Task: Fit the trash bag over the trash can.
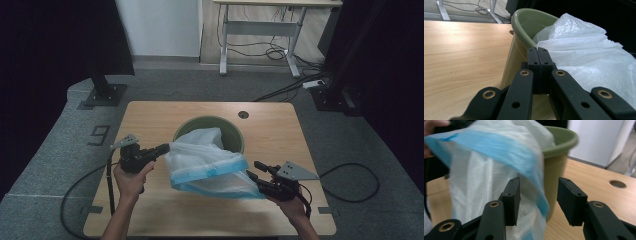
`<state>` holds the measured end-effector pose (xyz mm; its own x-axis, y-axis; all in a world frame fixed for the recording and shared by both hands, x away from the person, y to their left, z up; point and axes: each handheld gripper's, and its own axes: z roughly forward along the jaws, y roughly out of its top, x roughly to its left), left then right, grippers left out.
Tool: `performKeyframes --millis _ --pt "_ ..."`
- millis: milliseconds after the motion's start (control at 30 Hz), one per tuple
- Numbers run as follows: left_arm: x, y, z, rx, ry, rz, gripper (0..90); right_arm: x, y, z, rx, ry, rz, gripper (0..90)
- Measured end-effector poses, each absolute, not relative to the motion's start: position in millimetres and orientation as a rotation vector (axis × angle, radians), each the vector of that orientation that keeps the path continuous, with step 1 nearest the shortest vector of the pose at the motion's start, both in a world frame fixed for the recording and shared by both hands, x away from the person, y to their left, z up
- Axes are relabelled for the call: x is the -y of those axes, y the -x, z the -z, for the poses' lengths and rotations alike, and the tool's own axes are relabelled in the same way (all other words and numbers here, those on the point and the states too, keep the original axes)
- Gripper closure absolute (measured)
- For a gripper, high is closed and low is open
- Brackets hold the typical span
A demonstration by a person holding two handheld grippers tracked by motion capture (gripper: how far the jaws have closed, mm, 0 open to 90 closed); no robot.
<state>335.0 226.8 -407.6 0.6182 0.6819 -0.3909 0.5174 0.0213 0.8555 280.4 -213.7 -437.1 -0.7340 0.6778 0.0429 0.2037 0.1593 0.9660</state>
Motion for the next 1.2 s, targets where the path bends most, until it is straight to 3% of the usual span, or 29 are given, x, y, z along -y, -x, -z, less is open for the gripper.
performKeyframes --millis 200,367,433,867,1200 --pt "-227 -335 407 -1.01 -1.626 -0.165 90.0 204 -288 433 -2.044 -0.834 -1.583 55.0" --pt "-229 -335 406 -1.01 -1.624 -0.168 90.0 197 -299 438 -2.06 -0.822 -1.585 82.0" --pt "-230 -336 406 -1.01 -1.627 -0.167 90.0 197 -299 437 -2.033 -0.826 -1.576 87.2" --pt "-229 -356 381 -1.01 -1.664 -0.237 90.0 200 -340 393 -1.943 -0.865 -1.471 88.8" --pt "-230 -389 381 -1.076 -1.717 -0.267 90.0 191 -387 389 -1.937 -0.918 -1.429 88.7"
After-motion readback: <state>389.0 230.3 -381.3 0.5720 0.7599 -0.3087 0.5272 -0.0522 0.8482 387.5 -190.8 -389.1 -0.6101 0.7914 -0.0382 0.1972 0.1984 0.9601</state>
